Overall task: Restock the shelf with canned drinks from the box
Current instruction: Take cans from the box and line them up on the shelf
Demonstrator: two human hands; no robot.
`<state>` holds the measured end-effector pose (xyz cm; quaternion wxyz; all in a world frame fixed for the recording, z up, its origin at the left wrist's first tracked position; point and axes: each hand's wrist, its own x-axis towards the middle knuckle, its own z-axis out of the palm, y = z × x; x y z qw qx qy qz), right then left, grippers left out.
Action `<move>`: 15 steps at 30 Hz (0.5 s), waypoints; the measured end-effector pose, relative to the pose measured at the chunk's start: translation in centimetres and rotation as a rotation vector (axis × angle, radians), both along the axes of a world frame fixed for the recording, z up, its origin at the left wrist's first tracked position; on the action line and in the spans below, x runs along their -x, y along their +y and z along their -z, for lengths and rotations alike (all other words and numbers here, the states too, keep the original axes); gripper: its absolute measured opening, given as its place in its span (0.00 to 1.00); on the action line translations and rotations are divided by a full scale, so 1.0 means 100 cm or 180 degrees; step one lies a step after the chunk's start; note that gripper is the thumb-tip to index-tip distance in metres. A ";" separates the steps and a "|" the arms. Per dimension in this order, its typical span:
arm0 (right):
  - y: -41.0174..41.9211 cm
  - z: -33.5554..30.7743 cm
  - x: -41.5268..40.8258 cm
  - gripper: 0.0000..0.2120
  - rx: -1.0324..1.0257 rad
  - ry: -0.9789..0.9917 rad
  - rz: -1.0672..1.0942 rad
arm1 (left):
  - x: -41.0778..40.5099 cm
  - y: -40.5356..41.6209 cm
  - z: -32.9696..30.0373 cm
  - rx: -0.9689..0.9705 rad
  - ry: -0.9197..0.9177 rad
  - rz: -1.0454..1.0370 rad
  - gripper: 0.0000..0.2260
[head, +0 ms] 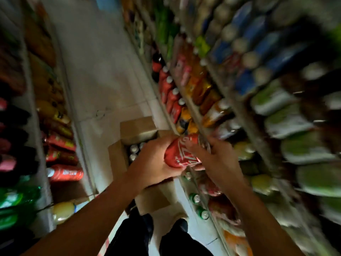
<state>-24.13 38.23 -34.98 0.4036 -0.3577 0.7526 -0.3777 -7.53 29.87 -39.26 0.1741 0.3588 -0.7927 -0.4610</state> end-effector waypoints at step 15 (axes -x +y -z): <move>0.161 -0.265 0.070 0.30 0.1676 0.0003 0.1712 | 0.184 0.133 -0.267 -0.0734 0.1568 0.0522 0.27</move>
